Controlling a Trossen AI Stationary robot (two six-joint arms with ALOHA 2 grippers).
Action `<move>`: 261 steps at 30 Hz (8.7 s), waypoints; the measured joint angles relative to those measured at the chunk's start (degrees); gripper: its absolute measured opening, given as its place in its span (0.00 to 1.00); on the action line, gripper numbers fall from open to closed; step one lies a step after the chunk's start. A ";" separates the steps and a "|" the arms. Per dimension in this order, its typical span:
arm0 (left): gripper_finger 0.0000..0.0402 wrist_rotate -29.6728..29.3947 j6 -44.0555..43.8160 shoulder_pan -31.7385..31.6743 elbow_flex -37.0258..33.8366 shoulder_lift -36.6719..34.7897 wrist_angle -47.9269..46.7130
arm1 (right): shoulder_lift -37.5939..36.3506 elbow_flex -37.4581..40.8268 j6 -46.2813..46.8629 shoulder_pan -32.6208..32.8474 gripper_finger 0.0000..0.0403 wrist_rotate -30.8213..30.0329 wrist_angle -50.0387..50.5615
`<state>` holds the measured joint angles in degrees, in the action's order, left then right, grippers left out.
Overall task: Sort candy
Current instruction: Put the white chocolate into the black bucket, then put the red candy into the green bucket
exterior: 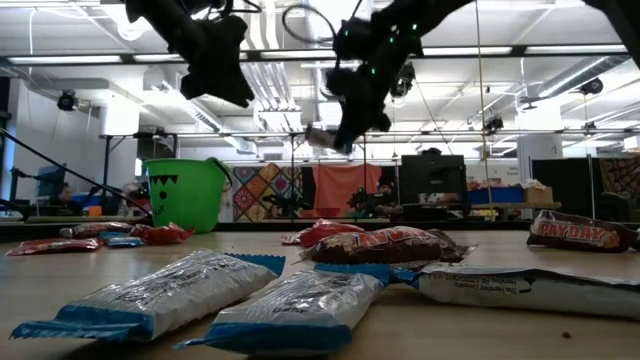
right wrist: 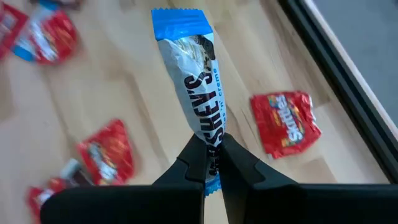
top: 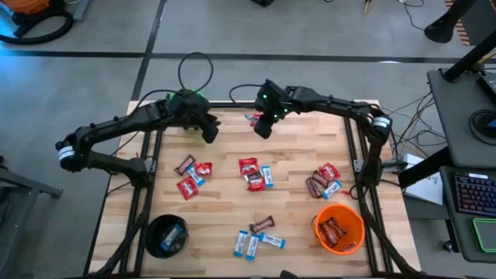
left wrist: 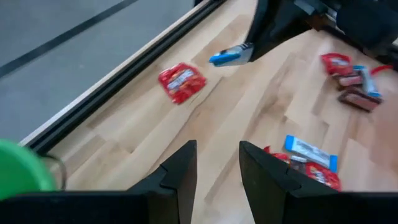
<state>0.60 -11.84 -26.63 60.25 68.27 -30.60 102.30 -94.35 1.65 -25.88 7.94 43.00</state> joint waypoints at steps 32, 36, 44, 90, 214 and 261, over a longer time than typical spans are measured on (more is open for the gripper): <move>0.27 9.58 3.59 0.22 1.88 -0.04 7.68 | -3.39 -0.09 6.90 8.28 0.03 -0.60 -12.06; 0.30 9.07 11.11 0.22 1.88 -0.04 4.69 | -3.41 -0.09 6.08 8.28 0.03 -0.56 -11.97; 0.36 7.15 28.63 0.22 1.88 -0.07 2.26 | -3.63 -0.09 5.65 8.25 0.03 -0.40 -9.81; 0.37 -0.44 39.76 6.60 25.40 17.06 -15.29 | -3.65 -0.09 4.78 6.99 0.03 1.52 -8.93; 0.31 11.00 -63.81 73.12 4.93 6.25 -30.89 | -3.65 1.16 8.15 5.22 0.32 -10.33 22.31; 0.33 -11.93 10.86 11.10 19.84 6.73 -28.85 | -3.60 1.25 28.73 1.99 0.32 -10.70 4.69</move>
<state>-11.33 -0.98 -15.53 80.09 75.00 -59.45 98.70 -93.10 30.38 -23.89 -2.76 47.68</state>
